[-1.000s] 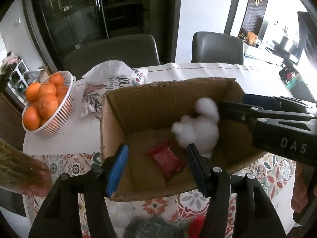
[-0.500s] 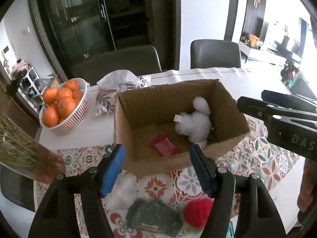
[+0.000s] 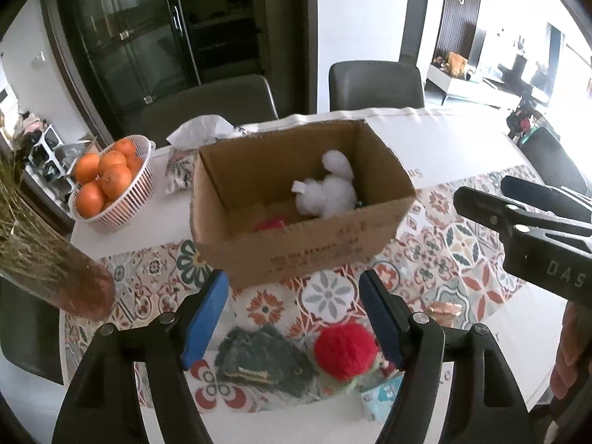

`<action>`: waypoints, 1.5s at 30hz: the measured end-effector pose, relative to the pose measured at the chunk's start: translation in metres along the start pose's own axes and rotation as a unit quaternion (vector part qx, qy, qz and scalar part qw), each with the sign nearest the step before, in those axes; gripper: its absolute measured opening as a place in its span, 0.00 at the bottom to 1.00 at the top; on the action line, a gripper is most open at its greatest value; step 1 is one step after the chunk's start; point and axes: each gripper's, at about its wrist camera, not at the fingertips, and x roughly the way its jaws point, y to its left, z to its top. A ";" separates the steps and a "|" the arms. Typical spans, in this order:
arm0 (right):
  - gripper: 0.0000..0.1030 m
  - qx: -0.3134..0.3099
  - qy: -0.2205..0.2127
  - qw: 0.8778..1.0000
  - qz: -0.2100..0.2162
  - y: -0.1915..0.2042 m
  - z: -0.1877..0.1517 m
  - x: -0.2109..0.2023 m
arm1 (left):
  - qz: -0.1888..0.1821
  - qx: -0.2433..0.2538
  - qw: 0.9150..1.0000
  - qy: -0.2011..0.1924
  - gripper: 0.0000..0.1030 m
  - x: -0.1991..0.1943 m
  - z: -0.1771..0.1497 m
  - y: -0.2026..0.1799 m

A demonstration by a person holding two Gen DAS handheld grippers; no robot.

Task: Organize soft objects
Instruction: 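Withdraw both tools and move toward the red pompom and biscuit packet, then grasp the red pompom flower with left gripper while right grasps the Fortune Biscuits packet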

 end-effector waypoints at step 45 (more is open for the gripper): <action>0.72 0.145 0.239 0.959 -0.047 -0.069 -0.141 0.111 | -0.056 0.013 0.966 0.252 0.71 0.151 -0.077 -0.040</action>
